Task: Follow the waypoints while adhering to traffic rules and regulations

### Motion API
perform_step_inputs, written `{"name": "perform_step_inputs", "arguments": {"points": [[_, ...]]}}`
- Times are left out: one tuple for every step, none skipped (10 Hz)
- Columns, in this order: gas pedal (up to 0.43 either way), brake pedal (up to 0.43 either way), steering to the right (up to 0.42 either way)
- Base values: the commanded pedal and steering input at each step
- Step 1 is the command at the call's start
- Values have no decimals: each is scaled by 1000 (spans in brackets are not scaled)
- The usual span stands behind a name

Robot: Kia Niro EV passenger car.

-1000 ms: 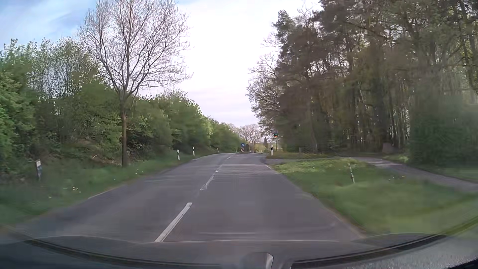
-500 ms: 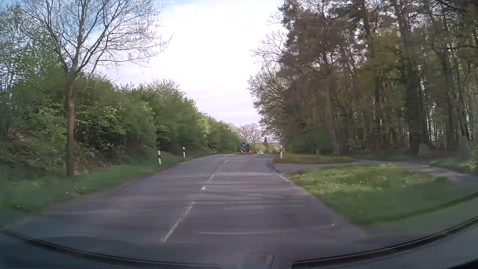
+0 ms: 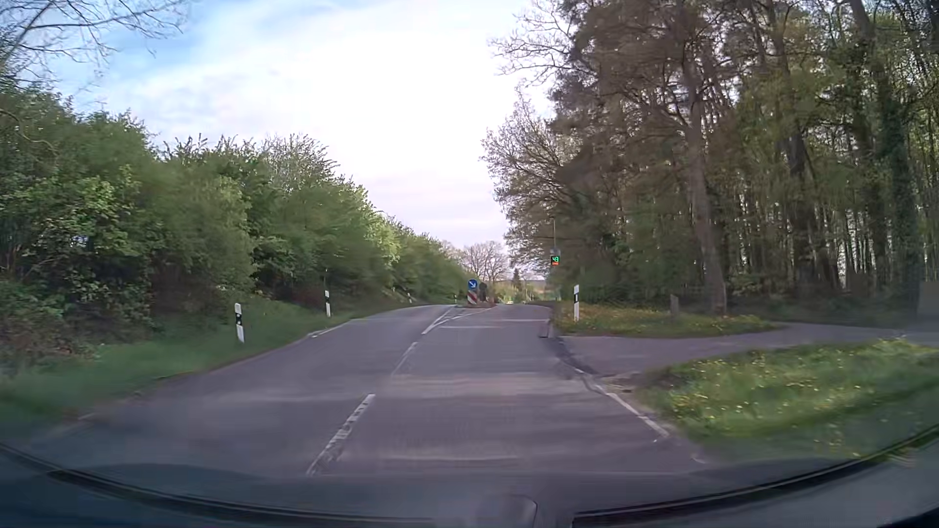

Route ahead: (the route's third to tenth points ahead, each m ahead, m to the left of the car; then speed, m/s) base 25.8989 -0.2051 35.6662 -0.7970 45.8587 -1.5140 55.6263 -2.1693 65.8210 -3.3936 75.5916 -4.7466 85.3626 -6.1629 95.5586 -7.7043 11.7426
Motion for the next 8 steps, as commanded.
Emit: {"name": "perform_step_inputs", "arguments": {"points": [[0,12,15],[0,12,15],[0,12,16],[0,12,18],[0,6,23],[0,12,30],[0,12,34],[0,12,35]]}}
